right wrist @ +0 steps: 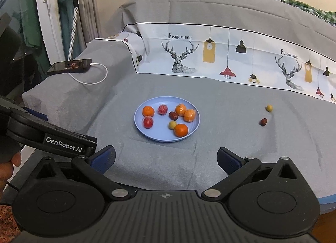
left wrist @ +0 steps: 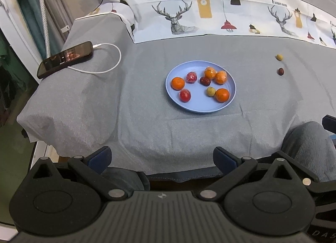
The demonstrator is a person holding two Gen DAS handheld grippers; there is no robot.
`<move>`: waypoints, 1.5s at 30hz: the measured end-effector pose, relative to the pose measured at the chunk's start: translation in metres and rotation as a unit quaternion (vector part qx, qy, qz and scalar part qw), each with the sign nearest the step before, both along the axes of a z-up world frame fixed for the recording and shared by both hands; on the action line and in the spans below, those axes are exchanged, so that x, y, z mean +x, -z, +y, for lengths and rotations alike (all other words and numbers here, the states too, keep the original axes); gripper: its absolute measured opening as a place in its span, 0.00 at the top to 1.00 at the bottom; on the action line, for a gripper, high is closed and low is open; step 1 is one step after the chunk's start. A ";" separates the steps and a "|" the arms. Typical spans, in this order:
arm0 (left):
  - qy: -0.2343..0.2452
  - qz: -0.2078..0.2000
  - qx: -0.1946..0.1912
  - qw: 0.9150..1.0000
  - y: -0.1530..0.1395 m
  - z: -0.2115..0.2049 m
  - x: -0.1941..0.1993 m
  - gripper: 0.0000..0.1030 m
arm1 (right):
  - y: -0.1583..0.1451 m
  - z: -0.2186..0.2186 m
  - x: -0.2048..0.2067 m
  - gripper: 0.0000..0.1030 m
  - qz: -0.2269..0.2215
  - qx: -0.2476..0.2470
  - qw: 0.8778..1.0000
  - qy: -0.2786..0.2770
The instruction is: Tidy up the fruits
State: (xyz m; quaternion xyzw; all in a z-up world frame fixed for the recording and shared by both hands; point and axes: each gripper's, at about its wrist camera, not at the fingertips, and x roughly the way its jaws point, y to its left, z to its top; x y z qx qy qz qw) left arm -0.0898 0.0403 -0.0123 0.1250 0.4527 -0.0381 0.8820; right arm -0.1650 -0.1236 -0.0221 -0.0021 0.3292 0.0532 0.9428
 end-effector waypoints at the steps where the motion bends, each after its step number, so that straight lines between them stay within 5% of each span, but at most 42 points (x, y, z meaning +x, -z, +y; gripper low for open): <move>1: 0.001 0.000 0.000 1.000 0.000 0.000 0.000 0.00 | 0.000 0.000 0.000 0.01 0.000 0.000 1.000 0.000; 11: 0.012 0.000 0.010 1.000 0.003 -0.007 0.004 0.00 | 0.004 -0.005 0.006 0.01 0.004 0.010 1.000 0.015; 20: 0.043 0.005 0.014 0.999 0.010 -0.046 0.033 0.00 | 0.000 -0.070 0.017 0.01 -0.034 0.002 0.993 0.113; 29: 0.166 -0.019 -0.034 0.985 0.045 -0.196 0.106 0.00 | 0.024 -0.211 0.050 0.01 -0.026 -0.010 0.964 0.265; 35: 0.239 -0.014 -0.042 0.970 0.110 -0.326 0.177 0.00 | 0.066 -0.286 0.089 0.01 0.007 0.004 0.948 0.318; 39: 0.246 0.008 -0.039 0.969 0.159 -0.384 0.224 0.00 | 0.093 -0.322 0.122 0.01 0.032 0.016 0.943 0.331; 40: 0.245 0.009 -0.040 0.969 0.171 -0.393 0.234 0.03 | 0.100 -0.329 0.129 0.01 0.035 0.021 0.942 0.334; 42: 0.257 0.013 -0.046 0.965 0.189 -0.405 0.247 0.25 | 0.114 -0.340 0.145 0.01 0.046 0.027 0.941 0.334; 43: 0.269 0.023 -0.047 0.962 0.195 -0.406 0.253 0.57 | 0.120 -0.344 0.152 0.01 0.050 0.027 0.942 0.332; 45: 0.285 0.036 -0.066 0.956 0.202 -0.404 0.260 0.73 | 0.133 -0.353 0.172 0.01 0.059 0.023 0.943 0.327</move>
